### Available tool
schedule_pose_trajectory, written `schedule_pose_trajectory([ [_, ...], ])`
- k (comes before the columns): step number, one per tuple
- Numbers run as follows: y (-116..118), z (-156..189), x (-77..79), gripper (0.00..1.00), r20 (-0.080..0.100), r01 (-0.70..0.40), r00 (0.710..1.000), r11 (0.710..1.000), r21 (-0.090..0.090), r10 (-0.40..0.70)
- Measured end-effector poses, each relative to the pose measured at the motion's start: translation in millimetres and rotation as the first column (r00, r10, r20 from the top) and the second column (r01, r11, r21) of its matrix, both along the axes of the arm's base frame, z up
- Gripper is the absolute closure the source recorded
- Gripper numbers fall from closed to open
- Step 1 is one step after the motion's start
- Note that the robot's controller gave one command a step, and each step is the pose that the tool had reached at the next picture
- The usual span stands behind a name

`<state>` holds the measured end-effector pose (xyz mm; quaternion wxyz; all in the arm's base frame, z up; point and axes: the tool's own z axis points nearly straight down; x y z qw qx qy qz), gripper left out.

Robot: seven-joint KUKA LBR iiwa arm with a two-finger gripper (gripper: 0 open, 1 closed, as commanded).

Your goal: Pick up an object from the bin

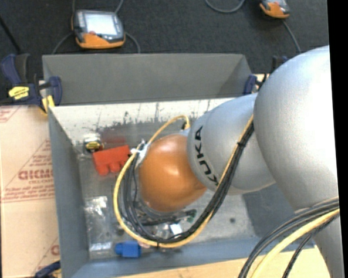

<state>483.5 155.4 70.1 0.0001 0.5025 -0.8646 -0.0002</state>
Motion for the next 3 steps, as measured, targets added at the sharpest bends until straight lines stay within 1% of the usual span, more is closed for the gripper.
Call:
schedule_pose_trajectory([
  [1, 35, 3, 5.8, 0.00, 0.003, -0.032, 0.999, 0.999, -0.014, 0.032],
  [2, 40, 2, 5.7, 1.00, 0.010, -0.032, 0.999, 0.999, -0.001, 0.032],
  [3, 50, 82, 17.7, 1.00, 0.011, -0.034, 0.999, 0.999, 0.004, 0.034],
])
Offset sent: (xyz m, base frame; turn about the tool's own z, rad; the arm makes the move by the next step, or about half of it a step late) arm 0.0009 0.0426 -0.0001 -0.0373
